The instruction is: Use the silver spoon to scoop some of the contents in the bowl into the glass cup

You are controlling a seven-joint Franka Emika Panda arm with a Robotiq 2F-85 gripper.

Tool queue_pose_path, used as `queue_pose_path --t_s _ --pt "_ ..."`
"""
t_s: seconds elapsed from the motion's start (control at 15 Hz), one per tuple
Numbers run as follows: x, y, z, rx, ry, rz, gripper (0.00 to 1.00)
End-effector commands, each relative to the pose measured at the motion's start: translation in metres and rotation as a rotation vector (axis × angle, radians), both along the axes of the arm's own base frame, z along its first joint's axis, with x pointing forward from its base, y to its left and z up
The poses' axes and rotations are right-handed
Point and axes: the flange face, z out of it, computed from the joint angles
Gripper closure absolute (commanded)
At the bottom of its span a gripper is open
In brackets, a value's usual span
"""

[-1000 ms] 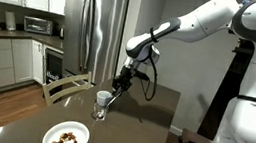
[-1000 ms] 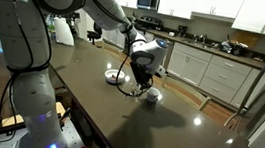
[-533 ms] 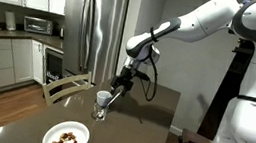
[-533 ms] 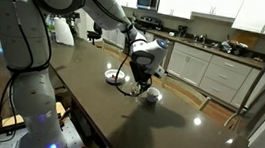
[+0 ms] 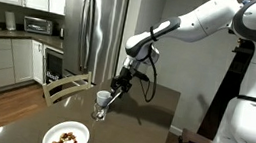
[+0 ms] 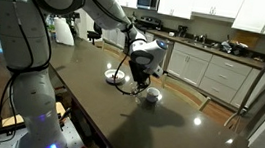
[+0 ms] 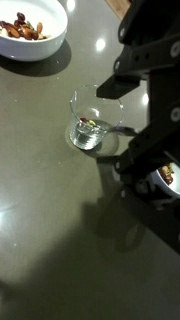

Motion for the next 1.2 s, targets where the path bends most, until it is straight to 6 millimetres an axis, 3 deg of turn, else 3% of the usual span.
queue_pose_path --t_s 0.0,0.27,0.47,1.13 --pt "0.0 -0.001 0.006 0.029 -0.004 -0.008 0.69" --pt "0.0 -0.002 0.006 0.026 -0.003 -0.007 0.95" --pt "0.0 -0.002 0.007 0.027 -0.002 -0.008 0.99" --pt "-0.001 0.007 0.019 0.014 0.002 0.009 0.96"
